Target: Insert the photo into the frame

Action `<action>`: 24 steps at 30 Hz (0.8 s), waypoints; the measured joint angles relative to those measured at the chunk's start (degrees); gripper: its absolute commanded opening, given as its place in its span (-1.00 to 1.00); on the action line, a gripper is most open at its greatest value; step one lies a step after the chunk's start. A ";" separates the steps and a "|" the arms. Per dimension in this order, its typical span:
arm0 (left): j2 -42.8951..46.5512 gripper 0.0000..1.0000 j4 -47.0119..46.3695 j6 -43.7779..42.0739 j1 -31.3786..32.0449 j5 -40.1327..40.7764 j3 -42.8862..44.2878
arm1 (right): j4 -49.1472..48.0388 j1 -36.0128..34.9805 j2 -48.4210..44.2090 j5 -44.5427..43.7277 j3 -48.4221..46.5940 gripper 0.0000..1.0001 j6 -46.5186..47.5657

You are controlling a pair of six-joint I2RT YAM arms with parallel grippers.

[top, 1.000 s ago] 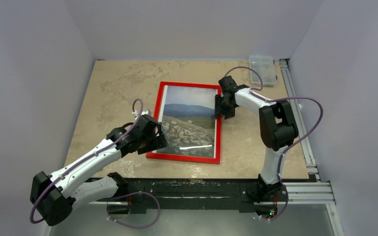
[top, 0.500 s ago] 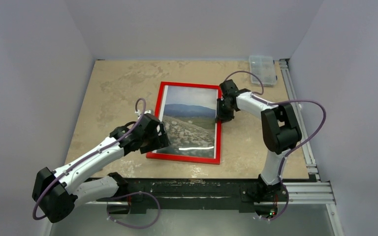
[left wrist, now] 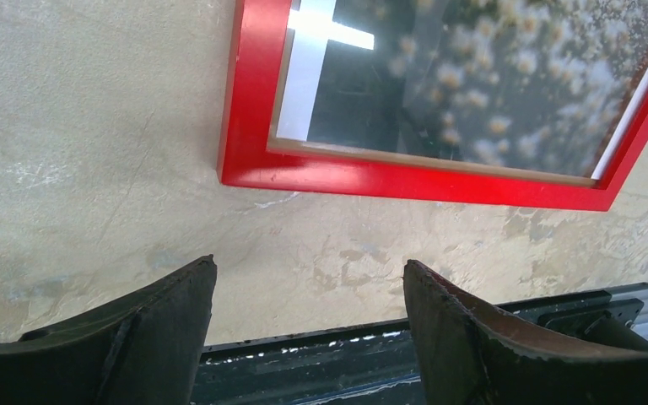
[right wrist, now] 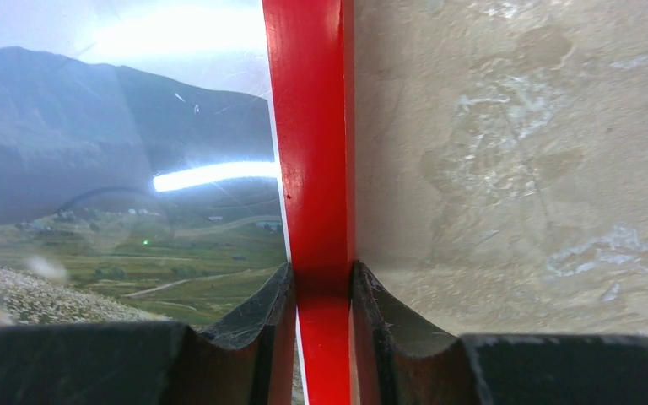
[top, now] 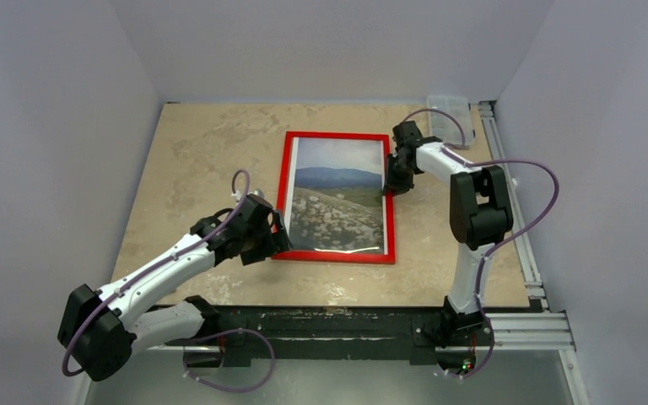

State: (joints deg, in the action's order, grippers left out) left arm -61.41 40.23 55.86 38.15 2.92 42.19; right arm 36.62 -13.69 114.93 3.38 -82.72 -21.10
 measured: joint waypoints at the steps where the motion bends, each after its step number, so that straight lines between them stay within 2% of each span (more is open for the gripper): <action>1: 0.00 0.59 -0.13 0.00 -0.11 -0.15 0.00 | -0.02 0.33 0.00 -0.07 0.02 -1.00 0.09; 4: 0.00 0.59 -0.35 0.00 -0.26 -0.37 0.00 | -0.09 0.59 0.00 -0.37 0.02 -0.93 0.09; 7: 0.00 0.58 -0.37 -0.02 -0.28 -0.44 -0.02 | -0.09 0.57 -0.02 -0.50 0.00 -0.35 0.17; 9: 0.00 0.59 -0.44 -0.02 -0.33 -0.57 -0.17 | -0.13 0.57 -0.09 -0.46 0.02 0.17 0.24; 10: 0.00 0.59 -0.48 -0.07 -0.42 -0.61 -0.26 | -0.26 0.59 -0.24 -0.46 0.04 0.28 0.22; 14: -0.09 0.60 -1.14 -0.87 -0.96 -0.87 -0.61 | -2.69 0.66 -4.46 -0.46 3.50 0.37 1.11; 18: -0.15 0.61 -4.63 -1.84 -2.93 -3.89 -1.49 | -5.53 0.70 -12.83 2.78 7.72 0.42 0.85; 24: -0.13 0.64 -15.04 -4.13 -13.53 -12.96 -5.77 | -13.44 1.49 -23.78 11.41 16.37 0.60 -0.33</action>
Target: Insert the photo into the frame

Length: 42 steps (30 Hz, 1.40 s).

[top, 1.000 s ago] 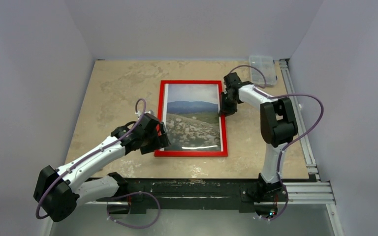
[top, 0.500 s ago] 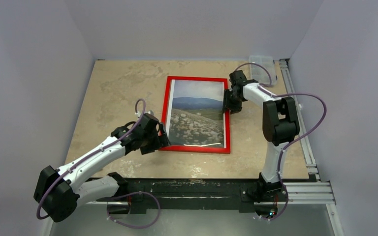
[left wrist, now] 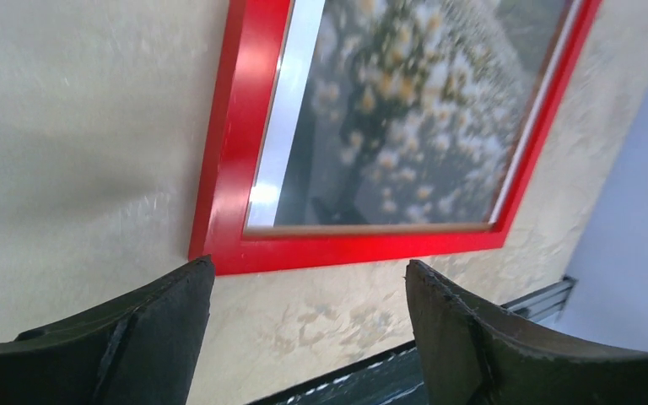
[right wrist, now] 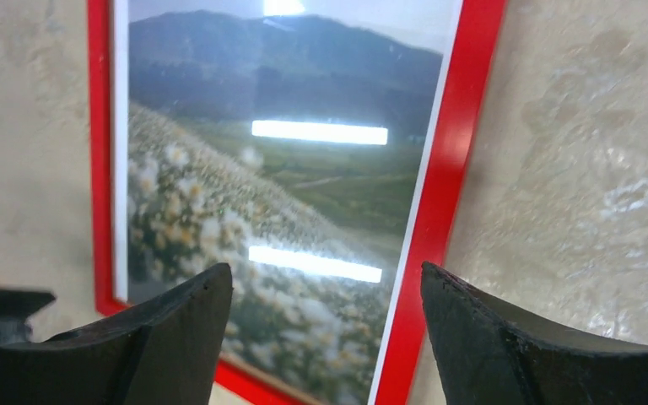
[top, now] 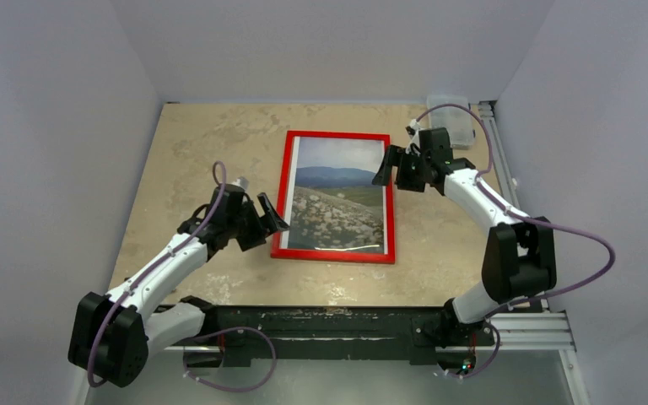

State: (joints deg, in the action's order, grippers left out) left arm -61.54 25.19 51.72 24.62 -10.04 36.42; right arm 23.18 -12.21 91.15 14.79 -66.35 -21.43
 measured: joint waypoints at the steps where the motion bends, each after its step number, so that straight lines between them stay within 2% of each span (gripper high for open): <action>1: 0.02 0.64 -1.88 -0.48 -2.45 -1.64 -0.48 | -1.09 0.44 -1.84 1.64 2.08 0.61 -0.17; 4: 0.85 0.65 -8.35 -1.70 -10.78 -6.78 -2.03 | -3.82 2.40 -6.93 5.16 8.13 0.66 -0.66; 7: 3.23 0.65 -13.77 -1.97 -20.31 -10.51 -3.58 | -5.42 4.68 -13.38 5.05 14.25 0.72 -1.29; 11: 7.80 0.63 -18.80 -3.08 -31.67 -11.85 -5.16 | -6.12 6.27 -24.57 -1.99 21.16 0.76 -1.64; 16: 17.57 0.58 -17.86 -10.14 -34.14 -3.13 -7.41 | -10.12 6.23 -33.31 -13.94 27.39 0.77 -1.25; 19: 24.70 0.57 -17.97 -15.67 -34.12 3.89 -10.86 | -16.41 6.23 -37.03 -20.81 33.64 0.74 -0.07; 23: 30.47 0.52 -21.75 -21.62 -34.14 13.03 -18.47 | -33.07 6.27 -39.36 -27.39 46.90 0.74 3.58; 24: 30.03 0.51 -22.86 -22.80 -34.14 14.51 -20.13 | -37.09 6.27 -38.14 -28.61 49.62 0.74 4.37; 25: 23.58 0.51 -28.26 -25.97 -33.97 18.32 -22.43 | -46.18 6.27 -31.56 -31.41 53.59 0.74 5.77; 27: 20.79 0.52 -31.74 -26.84 -33.81 19.02 -23.37 | -49.44 6.25 -28.92 -32.70 53.88 0.74 6.29; 29: 14.12 0.54 -43.41 -28.50 -33.05 20.46 -25.86 | -57.70 6.25 -23.50 -34.69 52.94 0.75 7.67; 31: 7.28 0.56 -51.04 -30.73 -31.58 21.31 -27.69 | -66.05 6.27 -16.48 -35.12 52.24 0.78 10.01; 33: 2.49 0.58 -57.13 -33.48 -29.90 22.12 -28.72 | -75.49 6.27 -10.38 -35.15 52.74 0.73 11.72; 34: -0.96 0.58 -61.46 -34.99 -28.94 22.45 -28.70 | -80.50 6.25 -7.30 -35.17 53.13 0.79 12.68; 36: -8.81 0.73 -69.07 -38.23 -27.30 23.23 -27.19 | -82.05 6.27 -4.92 -34.84 53.27 0.82 13.68; 37: -12.07 0.97 -70.60 -39.85 -26.10 24.06 -25.81 | -82.20 6.27 -4.74 -34.80 53.05 0.82 14.16; 39: -16.46 1.00 -71.28 -43.30 -22.43 24.94 -22.29 | -83.38 6.27 -4.48 -34.82 52.28 0.83 14.80; 42: -16.76 1.00 -74.27 -45.57 -20.15 25.90 -20.74 | -85.35 6.25 -4.57 -35.15 51.82 0.84 15.19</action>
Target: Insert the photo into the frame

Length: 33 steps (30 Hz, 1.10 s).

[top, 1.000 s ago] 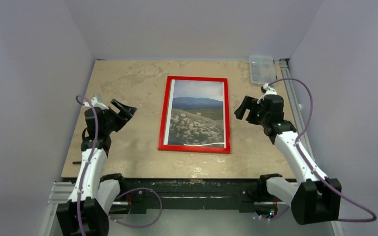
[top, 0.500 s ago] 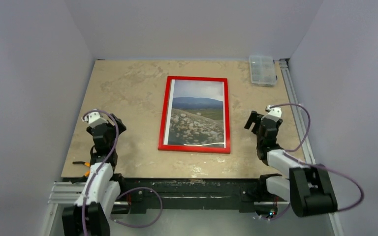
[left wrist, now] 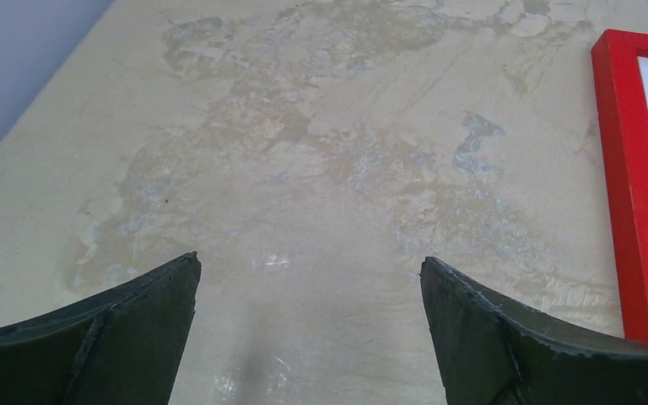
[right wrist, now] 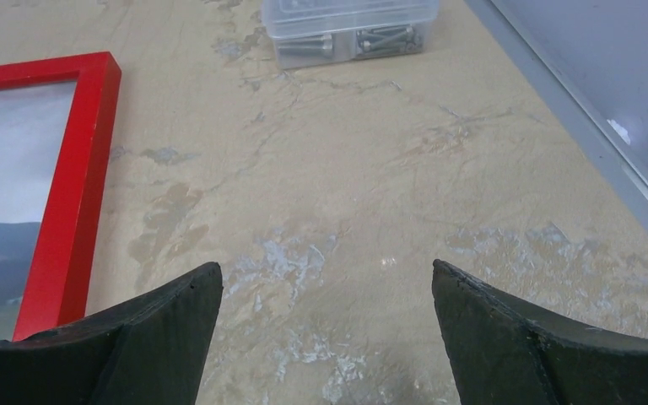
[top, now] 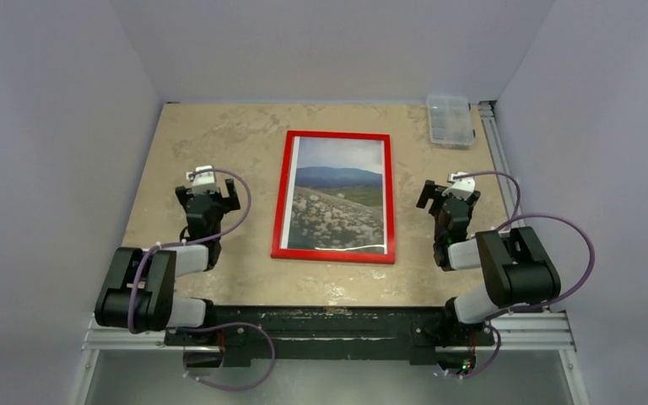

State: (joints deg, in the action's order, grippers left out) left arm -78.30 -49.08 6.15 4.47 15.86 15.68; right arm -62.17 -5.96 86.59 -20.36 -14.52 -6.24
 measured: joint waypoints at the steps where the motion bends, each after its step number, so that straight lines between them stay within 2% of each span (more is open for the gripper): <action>1: 0.04 1.00 -0.52 -0.42 0.07 0.55 0.31 | -0.17 0.00 0.07 0.00 -0.17 0.85 0.13; 33: 0.11 1.00 -2.32 -2.60 0.07 2.60 0.50 | -0.50 0.00 0.04 0.00 -0.68 0.91 0.94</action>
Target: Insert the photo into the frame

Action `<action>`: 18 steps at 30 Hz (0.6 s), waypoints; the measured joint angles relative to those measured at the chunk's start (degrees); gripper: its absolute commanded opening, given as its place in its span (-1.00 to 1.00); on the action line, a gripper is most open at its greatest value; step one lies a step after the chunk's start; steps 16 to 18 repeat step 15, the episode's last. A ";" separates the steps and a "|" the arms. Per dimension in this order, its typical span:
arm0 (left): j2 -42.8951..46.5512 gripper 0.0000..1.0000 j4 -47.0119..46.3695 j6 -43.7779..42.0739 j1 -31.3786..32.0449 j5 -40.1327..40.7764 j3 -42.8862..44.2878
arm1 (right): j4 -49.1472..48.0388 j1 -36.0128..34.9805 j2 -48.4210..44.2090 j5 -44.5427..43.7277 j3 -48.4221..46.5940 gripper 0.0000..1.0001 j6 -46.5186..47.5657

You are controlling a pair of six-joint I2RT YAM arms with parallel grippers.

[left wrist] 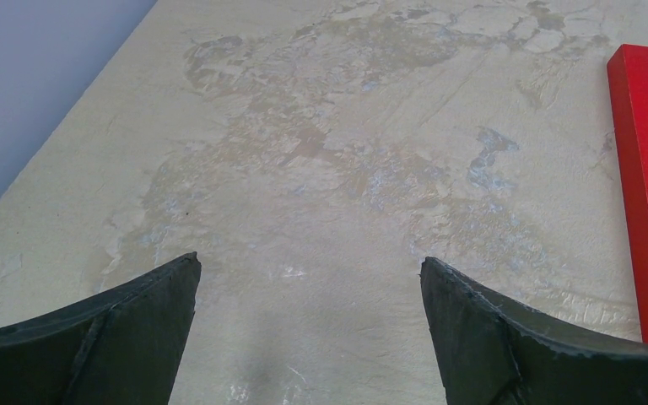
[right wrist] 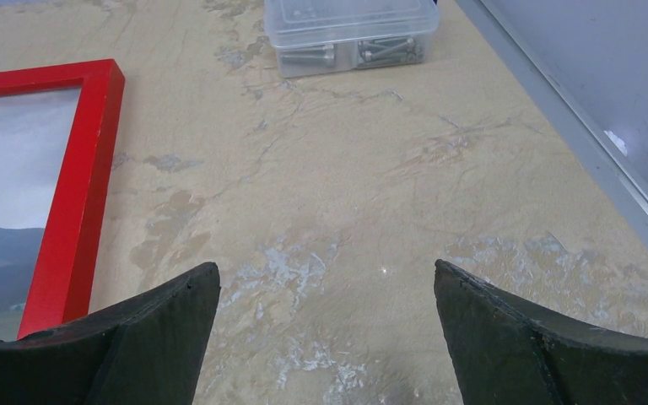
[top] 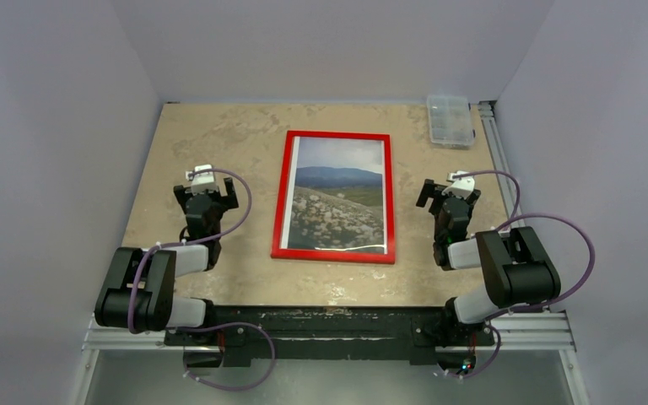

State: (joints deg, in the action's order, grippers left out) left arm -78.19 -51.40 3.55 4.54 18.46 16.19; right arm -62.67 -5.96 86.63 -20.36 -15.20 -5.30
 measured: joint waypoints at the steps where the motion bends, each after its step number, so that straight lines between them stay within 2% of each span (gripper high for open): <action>1: 0.00 1.00 0.00 0.00 0.00 0.00 0.00 | 0.00 0.00 0.00 0.00 0.00 0.91 0.00; 18: 0.00 1.00 0.07 0.02 -0.26 -0.28 0.02 | 0.00 0.00 0.00 0.00 0.00 0.93 0.00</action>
